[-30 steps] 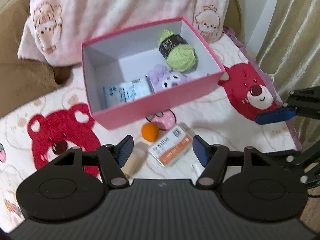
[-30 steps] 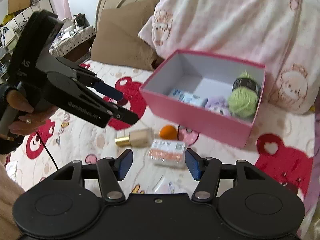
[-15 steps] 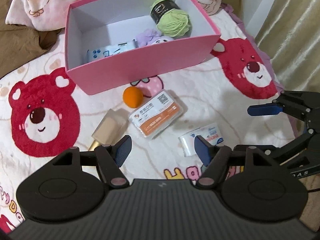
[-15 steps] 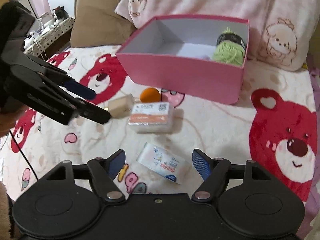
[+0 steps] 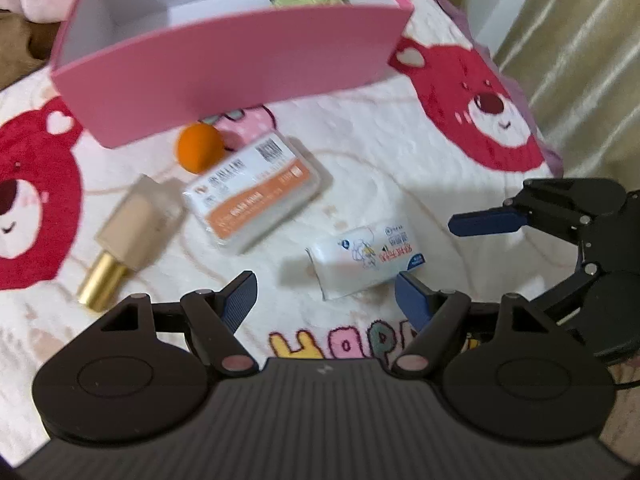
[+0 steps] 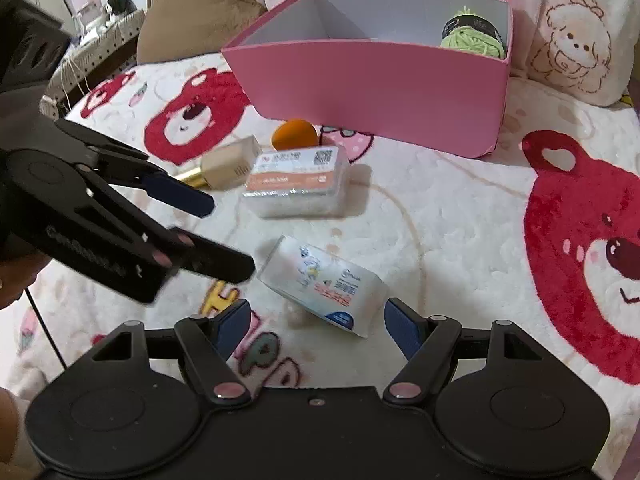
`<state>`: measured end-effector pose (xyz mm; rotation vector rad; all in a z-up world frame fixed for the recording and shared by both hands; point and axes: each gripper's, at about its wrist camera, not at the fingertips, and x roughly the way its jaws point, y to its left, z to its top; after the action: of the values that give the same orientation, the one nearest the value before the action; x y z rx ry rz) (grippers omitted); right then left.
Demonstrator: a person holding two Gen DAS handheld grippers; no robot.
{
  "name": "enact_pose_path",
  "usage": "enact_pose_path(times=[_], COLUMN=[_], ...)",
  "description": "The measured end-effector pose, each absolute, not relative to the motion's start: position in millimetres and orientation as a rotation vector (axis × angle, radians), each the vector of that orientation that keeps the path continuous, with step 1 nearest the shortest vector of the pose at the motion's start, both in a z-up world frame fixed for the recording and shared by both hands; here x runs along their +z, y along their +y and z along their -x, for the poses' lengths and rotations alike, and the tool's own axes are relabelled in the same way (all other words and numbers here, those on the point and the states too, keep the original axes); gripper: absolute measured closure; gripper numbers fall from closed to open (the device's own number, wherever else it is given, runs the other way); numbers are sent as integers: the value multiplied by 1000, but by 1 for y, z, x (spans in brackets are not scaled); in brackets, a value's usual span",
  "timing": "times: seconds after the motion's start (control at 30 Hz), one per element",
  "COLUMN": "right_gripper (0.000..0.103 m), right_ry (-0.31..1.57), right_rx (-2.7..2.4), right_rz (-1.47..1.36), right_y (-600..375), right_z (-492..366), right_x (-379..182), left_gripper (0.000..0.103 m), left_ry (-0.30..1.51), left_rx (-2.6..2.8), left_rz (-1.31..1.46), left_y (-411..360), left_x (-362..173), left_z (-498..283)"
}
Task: Organize objects
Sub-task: 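Lift the left tool out of the box toward the white wet-wipe pack, then close the left tool on the white wet-wipe pack and lift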
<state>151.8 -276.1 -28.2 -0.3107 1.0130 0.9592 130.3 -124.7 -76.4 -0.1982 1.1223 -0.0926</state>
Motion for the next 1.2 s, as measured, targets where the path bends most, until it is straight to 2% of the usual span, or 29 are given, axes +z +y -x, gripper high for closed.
enact_pose_path(times=[0.27, 0.4, 0.43, 0.6, 0.8, 0.97, 1.03, 1.1, 1.2], right_gripper=[25, 25, 25, 25, 17, 16, 21, 35, 43], right_ry=[965, 1034, 1039, 1021, 1012, 992, 973, 939, 904], right_rx=[949, 968, 959, 929, 946, 923, 903, 889, 891], right_rz=[390, 320, 312, 307, 335, 335, 349, 399, 415], right_y=[-267, -264, -263, -259, -254, -252, -251, -252, -256], right_z=[-143, -148, -149, -151, -149, -148, -146, -141, -134], right_x=[-50, -57, -58, -64, -72, -71, -68, -64, -58], left_gripper=[29, 32, 34, 60, 60, 60, 61, 64, 65], left_ry=[1116, 1109, 1113, 1090, 1084, 1101, 1116, 1133, 1140], left_rx=[-97, -108, -116, -137, -114, -103, -118, -129, -138], left_rz=[274, 361, 387, 458, 476, 525, 547, 571, 607], left_y=[-124, -119, -118, -114, -120, -118, -115, -110, -101], left_x=[-107, -118, -121, -127, -132, -131, -131, -130, -126], left_z=[-138, -141, -142, -145, -146, -145, -144, -144, -142])
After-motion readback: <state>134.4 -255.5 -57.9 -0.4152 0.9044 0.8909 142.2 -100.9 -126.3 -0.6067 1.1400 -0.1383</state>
